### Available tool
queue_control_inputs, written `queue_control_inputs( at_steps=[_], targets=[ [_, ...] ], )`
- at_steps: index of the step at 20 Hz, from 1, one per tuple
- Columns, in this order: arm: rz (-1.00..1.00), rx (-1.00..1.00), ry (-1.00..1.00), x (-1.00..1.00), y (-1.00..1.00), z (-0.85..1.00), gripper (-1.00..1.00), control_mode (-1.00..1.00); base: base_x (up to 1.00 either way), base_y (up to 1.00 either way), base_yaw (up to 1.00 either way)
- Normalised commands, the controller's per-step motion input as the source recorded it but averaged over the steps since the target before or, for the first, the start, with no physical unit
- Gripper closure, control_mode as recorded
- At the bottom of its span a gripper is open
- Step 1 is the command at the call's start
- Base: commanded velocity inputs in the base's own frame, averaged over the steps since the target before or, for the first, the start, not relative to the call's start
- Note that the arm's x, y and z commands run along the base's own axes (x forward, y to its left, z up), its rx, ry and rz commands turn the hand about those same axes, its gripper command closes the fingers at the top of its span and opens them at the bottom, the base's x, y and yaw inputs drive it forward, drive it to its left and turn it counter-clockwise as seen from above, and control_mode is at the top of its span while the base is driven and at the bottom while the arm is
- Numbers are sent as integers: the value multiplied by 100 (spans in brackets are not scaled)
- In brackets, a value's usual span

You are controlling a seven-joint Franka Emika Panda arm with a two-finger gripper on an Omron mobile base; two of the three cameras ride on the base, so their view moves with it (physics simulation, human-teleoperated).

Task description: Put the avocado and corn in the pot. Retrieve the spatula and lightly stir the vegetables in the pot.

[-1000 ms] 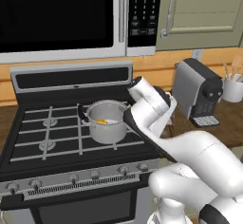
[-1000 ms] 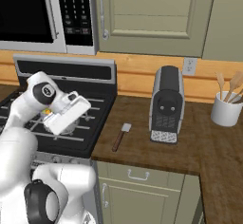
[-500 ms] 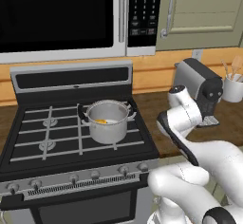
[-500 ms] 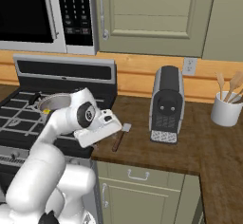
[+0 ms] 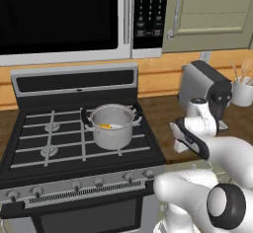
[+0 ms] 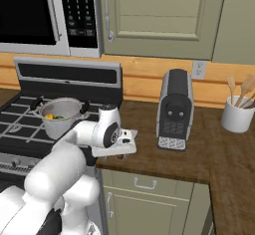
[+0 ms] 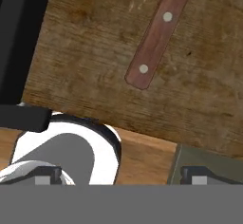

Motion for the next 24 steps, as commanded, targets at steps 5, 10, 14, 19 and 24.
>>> queue_control_inputs(
  at_steps=[5, 10, 14, 19, 24],
  targets=[
    [-17, 4, 0, 59, -4, -32, -100, -100, 0, 0, 0],
    [-16, 0, 0, 51, 0, -25, -100, -100, 0, 0, 0],
    [-14, 0, 0, 26, 0, -40, -100, -100, 0, 0, 0],
    [-13, 0, 0, 21, 0, -36, 100, -100, 0, 0, 0],
    [-5, 3, 2, -1, 0, -16, 100, -100, 0, 0, 0]
  ],
)
